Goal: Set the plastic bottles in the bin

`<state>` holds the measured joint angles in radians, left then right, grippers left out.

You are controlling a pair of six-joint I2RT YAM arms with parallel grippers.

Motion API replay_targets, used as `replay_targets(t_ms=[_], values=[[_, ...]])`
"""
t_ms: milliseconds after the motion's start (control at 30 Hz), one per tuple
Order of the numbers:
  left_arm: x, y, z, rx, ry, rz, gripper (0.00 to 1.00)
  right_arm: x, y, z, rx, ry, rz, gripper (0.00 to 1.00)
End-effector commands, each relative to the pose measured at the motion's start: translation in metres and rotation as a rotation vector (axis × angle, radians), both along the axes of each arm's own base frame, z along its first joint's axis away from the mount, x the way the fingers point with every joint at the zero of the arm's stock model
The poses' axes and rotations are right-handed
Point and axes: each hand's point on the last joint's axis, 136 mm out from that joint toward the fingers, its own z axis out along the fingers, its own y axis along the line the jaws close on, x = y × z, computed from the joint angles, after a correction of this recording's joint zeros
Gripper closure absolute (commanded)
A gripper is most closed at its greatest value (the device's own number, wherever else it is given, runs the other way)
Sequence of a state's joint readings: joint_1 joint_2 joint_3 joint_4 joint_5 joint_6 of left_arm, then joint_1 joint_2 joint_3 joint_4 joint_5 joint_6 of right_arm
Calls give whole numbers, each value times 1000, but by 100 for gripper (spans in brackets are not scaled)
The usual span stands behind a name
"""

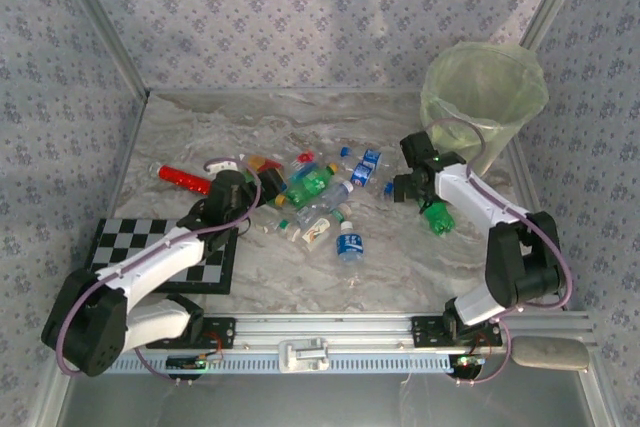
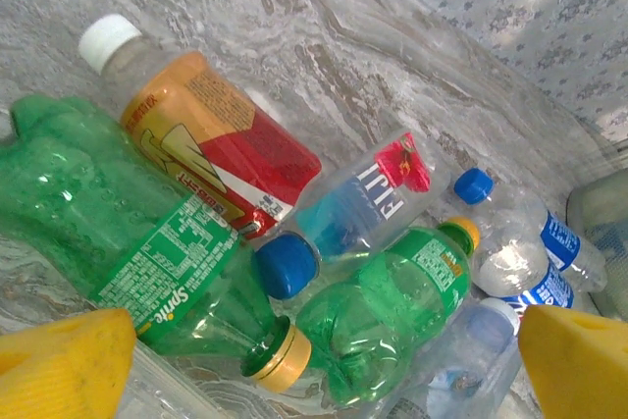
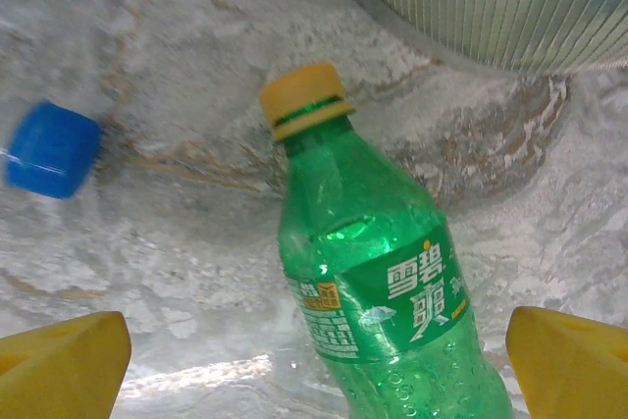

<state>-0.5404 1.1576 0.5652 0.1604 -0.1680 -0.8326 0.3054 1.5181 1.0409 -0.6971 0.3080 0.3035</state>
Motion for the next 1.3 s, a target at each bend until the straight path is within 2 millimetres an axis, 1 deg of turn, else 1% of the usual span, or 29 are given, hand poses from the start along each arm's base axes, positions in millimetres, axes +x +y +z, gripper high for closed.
replay_targets(t_ms=[0, 100, 233, 500, 600, 767, 900, 1100, 1200, 1267], values=[[5, -8, 8, -48, -12, -14, 0, -2, -8, -14, -26, 21, -37, 0], [5, -9, 6, -51, -4, -21, 0, -3, -7, -25, -15, 47, -38, 0], [4, -10, 4, -52, 2, -27, 0, -6, 2, -36, 17, 79, -25, 3], [1, -25, 3, -11, 3, -101, 0, -10, 20, -42, 29, 97, 13, 9], [-1, -31, 2, 3, 7, -125, 0, -11, 23, -47, 23, 110, 21, 13], [-1, -34, -1, 8, 12, -133, 0, -11, 24, -55, 13, 127, 18, 17], [-2, -33, -2, 10, 15, -131, 0, -9, 23, -56, 6, 123, 11, 24], [-3, -32, -3, 11, 16, -127, 0, -6, 26, -55, 23, 106, 6, 39], [-2, -32, -3, 13, 15, -127, 0, -5, 28, -49, 34, 87, 9, 46], [-2, -32, -3, 13, 17, -126, 0, -4, 29, -41, 42, 58, 16, 48]])
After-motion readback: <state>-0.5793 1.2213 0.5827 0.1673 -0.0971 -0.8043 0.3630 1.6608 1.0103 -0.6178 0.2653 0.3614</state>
